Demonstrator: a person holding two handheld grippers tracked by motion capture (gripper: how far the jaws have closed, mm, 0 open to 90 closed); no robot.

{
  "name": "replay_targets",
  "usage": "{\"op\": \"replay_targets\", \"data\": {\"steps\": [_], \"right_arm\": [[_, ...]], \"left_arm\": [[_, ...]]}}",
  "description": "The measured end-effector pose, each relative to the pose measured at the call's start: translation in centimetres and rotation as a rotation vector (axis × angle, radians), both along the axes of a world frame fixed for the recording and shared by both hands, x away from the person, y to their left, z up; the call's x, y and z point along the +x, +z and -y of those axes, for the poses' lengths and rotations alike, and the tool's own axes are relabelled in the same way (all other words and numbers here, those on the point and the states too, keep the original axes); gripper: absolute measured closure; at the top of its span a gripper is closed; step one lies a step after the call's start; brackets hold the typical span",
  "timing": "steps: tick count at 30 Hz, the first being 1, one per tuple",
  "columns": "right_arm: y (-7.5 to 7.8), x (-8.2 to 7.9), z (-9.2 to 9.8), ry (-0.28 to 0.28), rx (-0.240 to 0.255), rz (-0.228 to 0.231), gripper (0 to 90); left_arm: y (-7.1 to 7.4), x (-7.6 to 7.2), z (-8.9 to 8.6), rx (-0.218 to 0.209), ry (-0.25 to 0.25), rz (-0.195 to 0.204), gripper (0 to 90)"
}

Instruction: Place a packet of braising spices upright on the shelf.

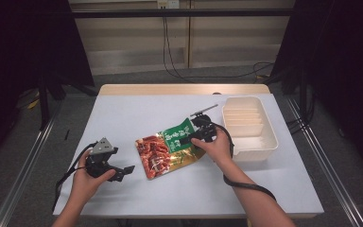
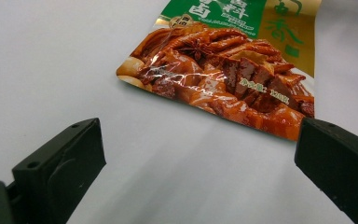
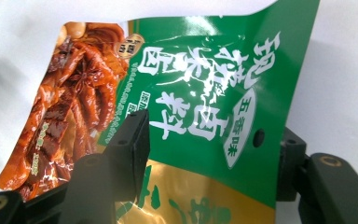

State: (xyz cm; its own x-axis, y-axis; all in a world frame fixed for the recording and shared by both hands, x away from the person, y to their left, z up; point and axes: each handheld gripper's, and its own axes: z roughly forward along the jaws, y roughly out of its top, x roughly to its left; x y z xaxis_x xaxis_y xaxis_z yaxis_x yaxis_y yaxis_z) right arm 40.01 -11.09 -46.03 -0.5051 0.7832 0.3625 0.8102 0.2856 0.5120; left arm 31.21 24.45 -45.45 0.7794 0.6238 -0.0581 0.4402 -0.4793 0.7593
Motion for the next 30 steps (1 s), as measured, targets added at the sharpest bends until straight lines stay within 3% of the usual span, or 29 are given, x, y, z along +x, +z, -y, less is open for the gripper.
{"op": "replay_targets", "data": {"steps": [6,15,16,17,18,20,30], "right_arm": [[0.0,0.5,-0.6,-0.012,-0.02,-0.057,51.3],[-0.2,1.2,-0.8,-0.01,-0.074,-0.078,70.0],[-0.2,1.3,-0.6,-0.006,-0.091,-0.087,80.8],[-0.2,1.3,-0.6,-0.006,-0.091,-0.087,80.8],[0.1,1.4,-0.3,-0.009,-0.077,-0.1,88.4],[0.4,1.5,0.1,-0.005,-0.05,-0.114,90.0],[3.3,1.3,0.0,0.016,-0.046,-0.122,90.0]], "left_arm": [[0.0,0.0,0.0,0.009,0.001,0.001,1.3],[0.0,0.0,0.0,0.012,0.005,0.003,1.4],[0.0,0.0,0.0,0.007,0.01,0.004,1.4],[0.0,0.0,0.0,0.007,0.005,0.0,1.4],[0.1,0.0,-0.1,0.015,0.008,0.007,1.7],[0.1,0.0,-0.2,0.015,0.013,0.008,1.7],[0.2,-0.1,-0.3,0.006,0.011,0.009,1.9]]}}
